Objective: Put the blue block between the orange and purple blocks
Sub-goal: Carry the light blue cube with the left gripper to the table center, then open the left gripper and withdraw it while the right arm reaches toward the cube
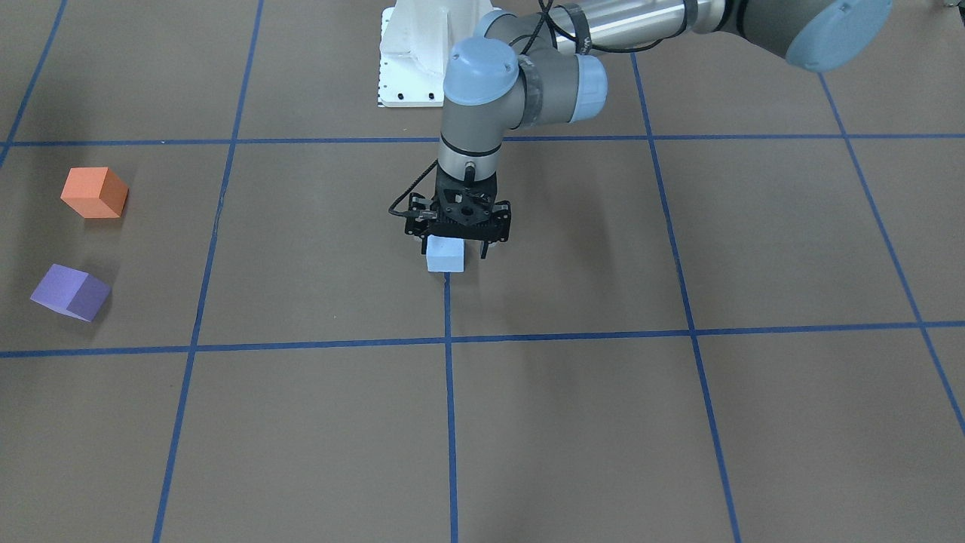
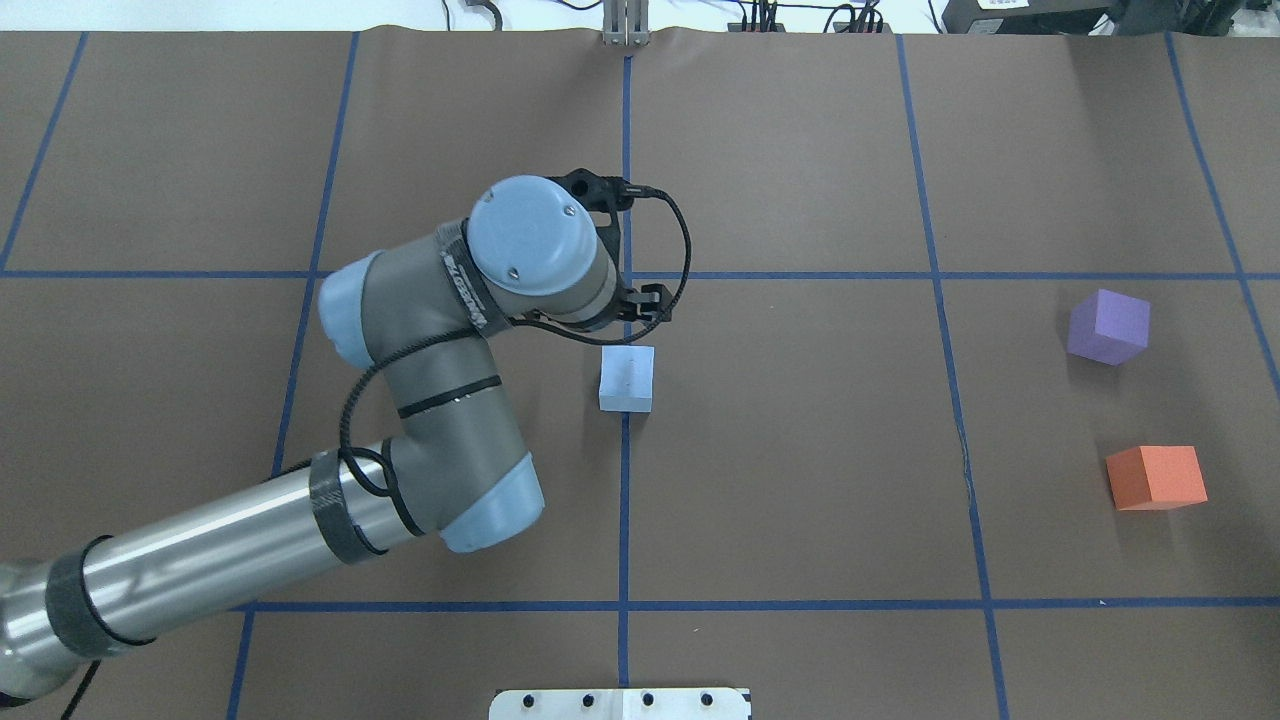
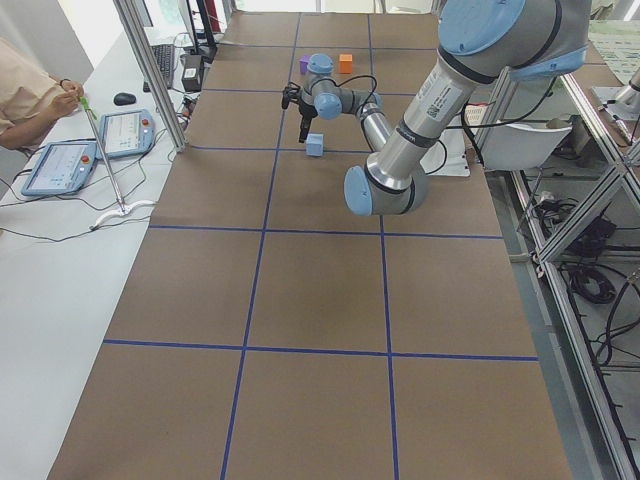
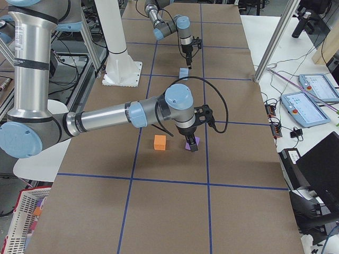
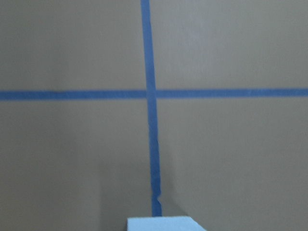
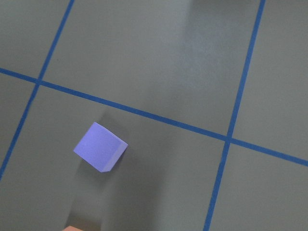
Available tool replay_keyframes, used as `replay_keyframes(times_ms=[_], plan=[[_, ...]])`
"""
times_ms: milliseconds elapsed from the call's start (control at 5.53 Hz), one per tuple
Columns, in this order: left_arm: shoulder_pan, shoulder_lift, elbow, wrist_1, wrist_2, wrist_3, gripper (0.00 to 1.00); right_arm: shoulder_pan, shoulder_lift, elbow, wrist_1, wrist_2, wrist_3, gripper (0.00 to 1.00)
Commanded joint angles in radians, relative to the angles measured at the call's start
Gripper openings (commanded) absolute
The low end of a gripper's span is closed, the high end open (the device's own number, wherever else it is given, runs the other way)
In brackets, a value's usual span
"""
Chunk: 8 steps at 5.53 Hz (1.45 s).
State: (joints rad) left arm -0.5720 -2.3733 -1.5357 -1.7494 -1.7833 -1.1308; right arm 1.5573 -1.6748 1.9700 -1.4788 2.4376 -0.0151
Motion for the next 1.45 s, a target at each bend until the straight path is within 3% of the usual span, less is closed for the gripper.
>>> replay_keyframes(times_ms=[0,181,362,723,904,1085,1266], plan=[[-0.124,0.162,-0.12,0.01,-0.086,0.196,0.99,-0.114,0.07,0.074,0.087,0.028,0.321,1.0],[-0.185,0.24,-0.205,0.013,-0.088,0.136,1.0,-0.257,0.187,0.063,0.157,-0.006,0.465,1.0],[-0.227,0.303,-0.211,0.013,-0.088,0.131,1.0,-0.387,0.293,0.059,0.158,-0.084,0.629,1.0],[-0.241,0.451,-0.202,-0.001,-0.093,0.088,1.0,-0.68,0.456,0.05,0.144,-0.313,0.879,1.0],[-0.253,0.535,-0.207,-0.057,-0.088,0.098,1.0,-0.768,0.551,0.031,0.017,-0.387,0.942,1.0],[-0.31,0.615,-0.208,-0.109,-0.161,0.211,1.0,-0.868,0.687,-0.02,-0.144,-0.501,0.986,1.0],[-0.467,0.691,-0.205,-0.104,-0.344,0.499,1.0,-0.937,0.792,-0.128,-0.159,-0.567,1.064,1.0]])
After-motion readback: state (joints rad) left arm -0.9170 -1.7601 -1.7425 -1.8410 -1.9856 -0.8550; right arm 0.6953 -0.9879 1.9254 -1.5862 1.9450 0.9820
